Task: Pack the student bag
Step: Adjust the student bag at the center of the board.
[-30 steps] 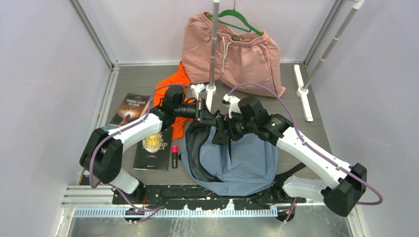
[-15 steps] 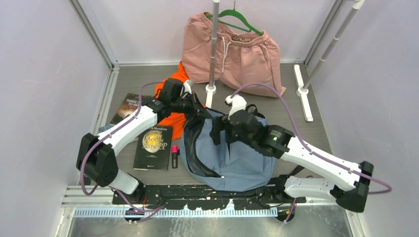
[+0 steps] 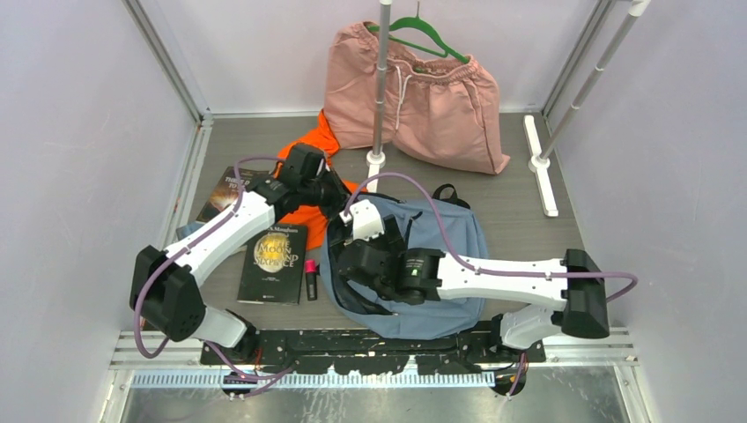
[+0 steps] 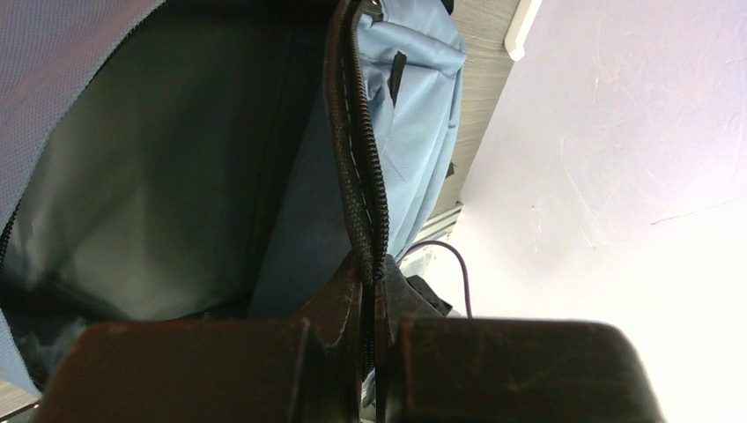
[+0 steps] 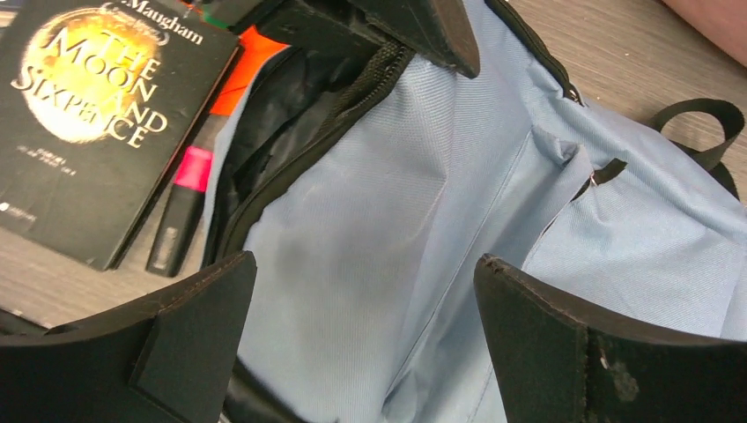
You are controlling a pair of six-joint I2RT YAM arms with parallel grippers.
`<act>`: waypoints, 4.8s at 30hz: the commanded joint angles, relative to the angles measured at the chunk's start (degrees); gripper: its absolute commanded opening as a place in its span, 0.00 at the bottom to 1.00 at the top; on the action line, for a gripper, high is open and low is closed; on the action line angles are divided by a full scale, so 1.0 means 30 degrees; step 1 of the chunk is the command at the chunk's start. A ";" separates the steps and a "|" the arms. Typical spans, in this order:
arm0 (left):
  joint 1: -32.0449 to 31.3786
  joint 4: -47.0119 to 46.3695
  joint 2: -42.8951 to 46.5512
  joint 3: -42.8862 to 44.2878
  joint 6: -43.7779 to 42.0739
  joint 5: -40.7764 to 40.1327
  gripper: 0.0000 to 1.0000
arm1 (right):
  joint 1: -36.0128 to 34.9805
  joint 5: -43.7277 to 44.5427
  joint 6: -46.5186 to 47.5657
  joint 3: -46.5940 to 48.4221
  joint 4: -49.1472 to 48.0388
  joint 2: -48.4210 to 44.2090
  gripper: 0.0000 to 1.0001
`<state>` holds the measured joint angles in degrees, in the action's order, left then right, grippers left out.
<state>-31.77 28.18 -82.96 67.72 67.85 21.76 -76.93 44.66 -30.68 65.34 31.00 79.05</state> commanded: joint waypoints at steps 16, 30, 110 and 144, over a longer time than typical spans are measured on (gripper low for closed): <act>0.0160 0.0161 0.1774 0.0043 0.1581 -0.0771 0.00 | -0.3036 0.4724 0.1285 0.0087 -0.3002 0.2778 1.00; 0.0160 0.0593 0.2428 -0.0313 0.2123 -0.0838 0.00 | -0.3091 0.5302 0.0639 0.0399 -0.2697 0.5292 1.00; 0.0079 0.6085 -0.5838 0.6630 0.2960 0.1757 0.00 | 0.5643 -0.4483 -0.1149 -0.5036 -0.2199 -0.7031 0.91; 0.0148 0.5635 -0.2031 0.6672 -0.1899 -0.1111 0.52 | 0.4336 0.4083 -0.1592 -0.0200 0.0883 -0.3093 0.01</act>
<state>-32.14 44.34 -93.71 84.25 69.21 22.20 -68.23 57.54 -35.40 66.04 39.16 78.08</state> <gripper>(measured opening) 0.343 0.083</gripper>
